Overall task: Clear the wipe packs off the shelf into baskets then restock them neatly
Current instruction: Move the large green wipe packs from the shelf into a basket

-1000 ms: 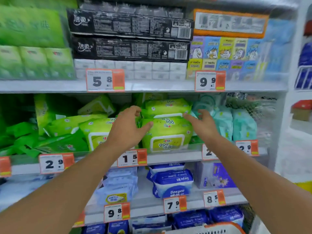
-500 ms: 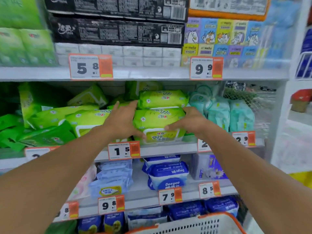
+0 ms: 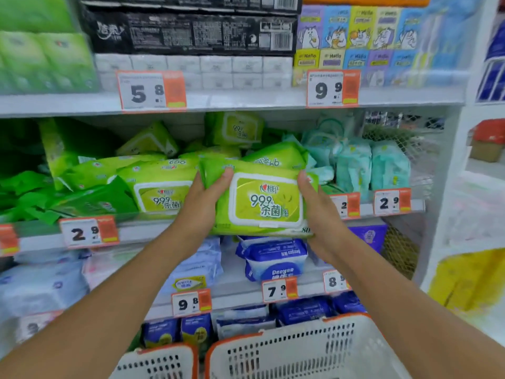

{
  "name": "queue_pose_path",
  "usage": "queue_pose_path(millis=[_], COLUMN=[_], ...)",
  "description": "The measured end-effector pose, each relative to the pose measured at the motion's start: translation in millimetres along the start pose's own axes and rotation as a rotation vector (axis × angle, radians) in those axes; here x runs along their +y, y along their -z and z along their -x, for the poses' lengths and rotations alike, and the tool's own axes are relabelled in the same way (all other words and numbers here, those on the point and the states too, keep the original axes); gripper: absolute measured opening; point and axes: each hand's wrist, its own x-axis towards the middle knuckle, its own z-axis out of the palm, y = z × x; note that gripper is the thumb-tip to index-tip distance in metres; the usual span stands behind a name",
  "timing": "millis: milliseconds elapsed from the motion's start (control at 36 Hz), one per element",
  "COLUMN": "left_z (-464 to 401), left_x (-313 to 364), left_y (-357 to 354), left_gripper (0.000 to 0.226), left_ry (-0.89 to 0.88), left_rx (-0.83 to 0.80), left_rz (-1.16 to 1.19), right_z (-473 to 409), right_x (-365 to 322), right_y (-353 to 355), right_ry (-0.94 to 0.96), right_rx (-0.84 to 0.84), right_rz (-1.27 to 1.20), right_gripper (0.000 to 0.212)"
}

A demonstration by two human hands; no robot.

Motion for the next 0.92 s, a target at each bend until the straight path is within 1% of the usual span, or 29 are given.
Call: queue_pose_path(millis=[28,56,83,111,139,194,222,250,306,333,361,389,417,444,472,500,528,556,583,611,639,667,694,722,750,778,833,889,917], left_z=[6,10,17,23,32,53,66,80,114,135,153,168,178,187,195,199,202,204,204,200,192,180,165,147,127,106,64,25,6], left_x=[-1,-5,-5,-9,-11,-30,-44,-65,-115,-133,-152,-167,-181,-193,-201,-209,-211,-211,-205,-199,-190,-181,-170,-160,-148,-136,-101,-64,-49], left_y=[6,13,19,31,43,76,95,115,151,160,171,181,191,201,211,222,230,236,238,237,235,231,223,213,201,186,148,108,90], left_gripper=[0.058,0.042,0.04,0.049,0.064,0.091,0.101,0.104,0.091,0.082,0.075,0.072,0.073,0.079,0.087,0.091,0.088,0.076,0.061,0.047,0.041,0.038,0.04,0.041,0.036,0.027,0.015,0.015,0.018], left_ry=[0.026,0.068,0.103,0.135,0.16,0.257,0.334,0.424,0.623,0.72,0.81,0.892,0.971,1.021,1.049,1.063,1.075,1.061,1.04,1.002,0.959,0.883,0.794,0.673,0.529,0.375,0.1,-0.135,-0.234], left_rx=[0.011,0.017,0.021,0.019,0.002,-0.027,-0.021,-0.016,-0.047,-0.068,-0.048,0.002,0.051,0.098,0.14,0.183,0.223,0.251,0.273,0.281,0.296,0.317,0.319,0.299,0.272,0.242,0.162,0.125,0.131], left_rz=[0.007,0.007,-0.002,-0.012,-0.01,-0.013,-0.03,-0.05,-0.087,-0.101,-0.119,-0.13,-0.151,-0.17,-0.212,-0.252,-0.296,-0.365,-0.469,-0.604,-0.735,-0.812,-0.834,-0.801,-0.74,-0.675,-0.582,-0.567,-0.57], right_z=[3,6,10,15,20,35,41,48,67,81,96,110,121,126,132,135,135,137,136,134,131,121,108,94,77,59,16,-21,-34], right_x=[6,9,11,15,19,41,59,81,133,159,183,207,234,262,291,317,333,337,334,321,301,285,266,240,215,190,140,94,71], right_y=[-2,-6,-10,-14,-20,-34,-39,-45,-56,-62,-70,-81,-88,-91,-92,-97,-105,-113,-115,-120,-131,-136,-139,-137,-132,-125,-108,-87,-77], right_ry=[0.001,0.008,0.019,0.017,-0.011,-0.153,-0.251,-0.346,-0.527,-0.612,-0.691,-0.767,-0.825,-0.859,-0.876,-0.925,-0.978,-0.986,-0.976,-0.904,-0.835,-0.841,-0.767,-0.729,-0.633,-0.486,-0.121,0.261,0.403], right_rx=[-0.021,-0.042,-0.078,-0.124,-0.175,-0.297,-0.357,-0.415,-0.507,-0.534,-0.539,-0.541,-0.549,-0.523,-0.513,-0.486,-0.441,-0.332,-0.238,-0.257,-0.25,-0.197,-0.216,-0.189,-0.193,-0.185,-0.154,-0.035,0.04], right_rz=[0.006,0.023,0.032,0.061,0.099,0.182,0.214,0.238,0.286,0.315,0.328,0.332,0.333,0.354,0.395,0.388,0.372,0.298,0.319,0.345,0.375,0.294,0.295,0.29,0.333,0.386,0.535,0.649,0.671], right_gripper=[0.095,0.091,0.083,0.076,0.074,0.078,0.076,0.068,0.039,0.029,0.026,0.03,0.039,0.06,0.086,0.101,0.09,0.058,0.025,0.016,0.018,0.018,0.02,0.017,0.011,0.009,0.022,0.036,0.036])
